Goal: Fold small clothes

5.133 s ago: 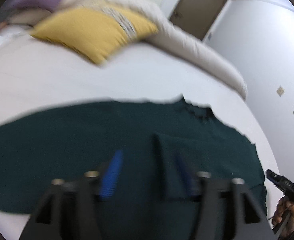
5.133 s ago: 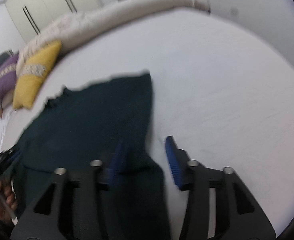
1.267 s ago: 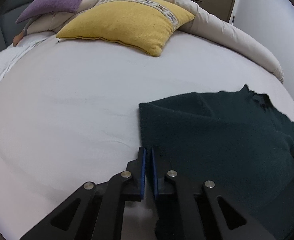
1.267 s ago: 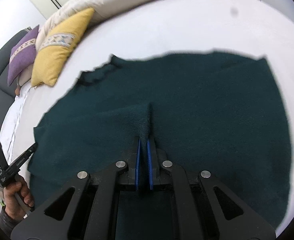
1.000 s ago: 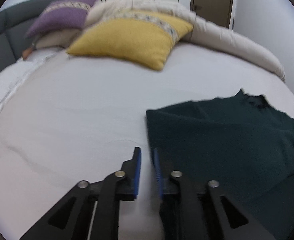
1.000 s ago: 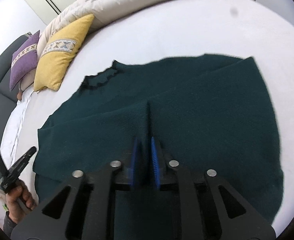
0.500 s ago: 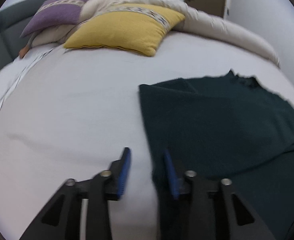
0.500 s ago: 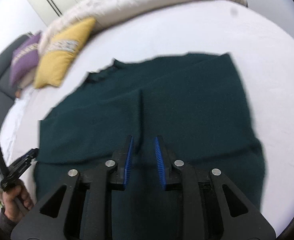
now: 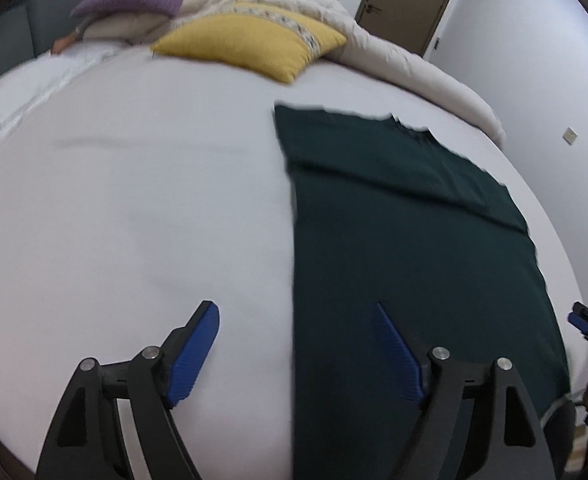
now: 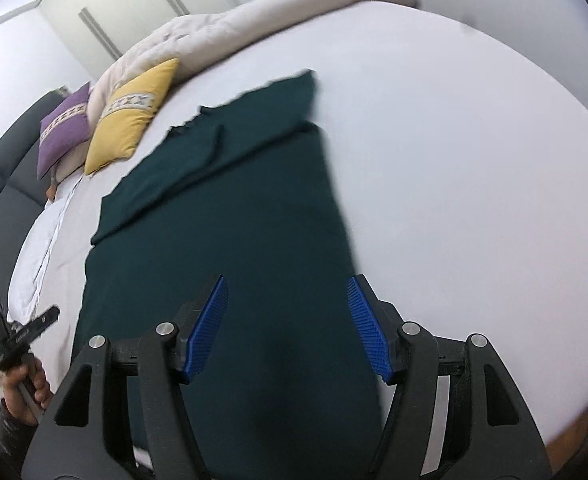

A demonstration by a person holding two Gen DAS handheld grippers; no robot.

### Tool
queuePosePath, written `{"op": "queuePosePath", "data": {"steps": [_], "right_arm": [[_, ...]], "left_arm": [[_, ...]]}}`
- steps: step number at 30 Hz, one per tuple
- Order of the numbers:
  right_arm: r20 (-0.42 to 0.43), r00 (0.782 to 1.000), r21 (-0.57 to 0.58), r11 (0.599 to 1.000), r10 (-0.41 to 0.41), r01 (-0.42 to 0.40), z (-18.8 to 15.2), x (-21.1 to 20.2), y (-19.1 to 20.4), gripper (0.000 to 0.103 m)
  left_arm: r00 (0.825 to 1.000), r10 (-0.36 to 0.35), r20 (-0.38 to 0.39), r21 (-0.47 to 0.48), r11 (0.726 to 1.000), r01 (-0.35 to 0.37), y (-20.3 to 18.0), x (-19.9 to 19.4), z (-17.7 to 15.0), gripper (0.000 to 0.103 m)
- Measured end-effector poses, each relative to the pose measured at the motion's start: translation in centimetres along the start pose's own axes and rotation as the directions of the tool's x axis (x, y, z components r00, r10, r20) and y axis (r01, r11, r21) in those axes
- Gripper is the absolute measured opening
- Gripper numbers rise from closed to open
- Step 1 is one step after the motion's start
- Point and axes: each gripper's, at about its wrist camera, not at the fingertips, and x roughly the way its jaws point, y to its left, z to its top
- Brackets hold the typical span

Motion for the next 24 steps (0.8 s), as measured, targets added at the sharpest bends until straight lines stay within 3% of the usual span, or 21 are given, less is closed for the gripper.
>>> {"op": "queuePosePath", "data": {"steps": [5,10,17,24], "right_arm": [[-0.042,0.999,0.085,0.996,0.004,0.0,-4.7,-2.6,-4.6,0.06],[-0.064,0.997,0.112,0.993,0.045,-0.038,-8.0,-3.9,-7.0,0.06],[-0.12,0.982,0.147,0.981,0.145,-0.127,-9.2,-3.5,-6.8,0.059],[-0.143,0.962,0.226,0.954,0.232,-0.197,-10.1,-3.5,-8.2,0.052]], "left_arm": [[0.996,-0.061,-0.068,-0.085,0.995,0.055,1.2,-0.9,-4.5,0.083],[0.99,-0.092,-0.105,-0.096,0.992,0.082,1.4,-1.4,-6.6,0.083],[0.976,-0.161,-0.147,-0.111,0.983,0.146,1.5,-1.5,-7.7,0.083],[0.948,-0.267,-0.174,-0.2,0.952,0.231,2.4,-1.5,-8.4,0.082]]}}
